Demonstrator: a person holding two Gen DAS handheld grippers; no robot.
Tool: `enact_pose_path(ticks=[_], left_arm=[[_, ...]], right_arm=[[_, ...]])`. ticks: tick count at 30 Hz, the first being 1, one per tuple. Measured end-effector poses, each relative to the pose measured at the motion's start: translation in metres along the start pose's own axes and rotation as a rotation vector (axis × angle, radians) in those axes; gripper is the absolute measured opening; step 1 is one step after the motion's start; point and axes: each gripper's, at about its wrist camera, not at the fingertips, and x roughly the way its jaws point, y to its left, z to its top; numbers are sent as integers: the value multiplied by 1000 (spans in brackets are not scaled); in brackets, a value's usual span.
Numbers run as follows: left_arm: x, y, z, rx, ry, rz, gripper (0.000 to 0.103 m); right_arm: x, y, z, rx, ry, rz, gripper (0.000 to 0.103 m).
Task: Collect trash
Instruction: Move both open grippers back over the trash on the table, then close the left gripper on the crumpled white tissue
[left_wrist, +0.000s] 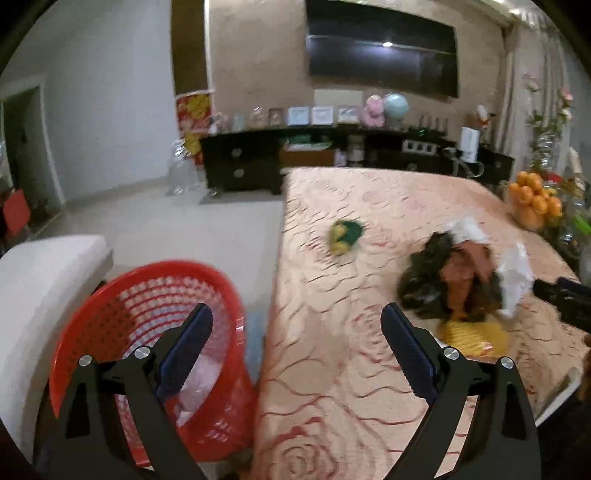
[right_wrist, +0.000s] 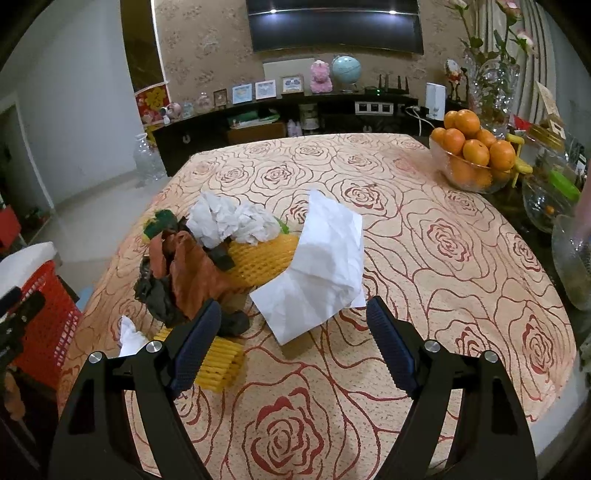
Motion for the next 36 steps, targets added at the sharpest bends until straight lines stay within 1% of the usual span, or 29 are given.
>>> enact_pose_path(ticks=[2,3,6,9,10,12,14,16,18,20,23,26,29,32,33,36], left_arm=[[0,-11,1,12,14,-65,89],[5,-22,-2,34,40,-99,89],[21,-46,-13,99,102,-139,89],[37,-67,-23,160,148,-172,89],[43,-71,-25,165,162,-179,88],[54,-76,-29,155,198,-203,79],[65,-78,-32,135,231,-221,65],[74,-79,-35,117,259,-241,60],[77,-80,-37,104,263,-261,56],[76,-82,-38,112,260,-266,52],[76,-80,-39,106,258,-261,52],[76,-70,-40,69,265,-257,52],[74,-60,-41,60,261,-223,52],[76,-53,-41,28,270,-229,53],[76,-52,-41,19,274,-235,53],[79,-53,-41,15,277,-252,61]], right_arm=[[0,-1,0,2,2,1,78],[0,-2,0,6,6,3,78],[2,-4,-1,16,14,11,78],[3,-4,-2,17,25,17,78],[4,-4,-3,16,31,21,78],[6,-3,-5,13,40,26,78],[7,-1,-6,4,50,30,78],[8,1,-8,-3,62,35,78],[11,3,-10,-9,80,45,78],[16,5,-13,-14,113,65,78],[25,10,-19,-27,174,85,78],[31,15,-24,-54,214,96,78],[36,20,-29,-78,244,96,78],[43,23,-34,-90,285,87,78],[45,24,-35,-89,290,84,78],[45,25,-35,-92,290,83,78]])
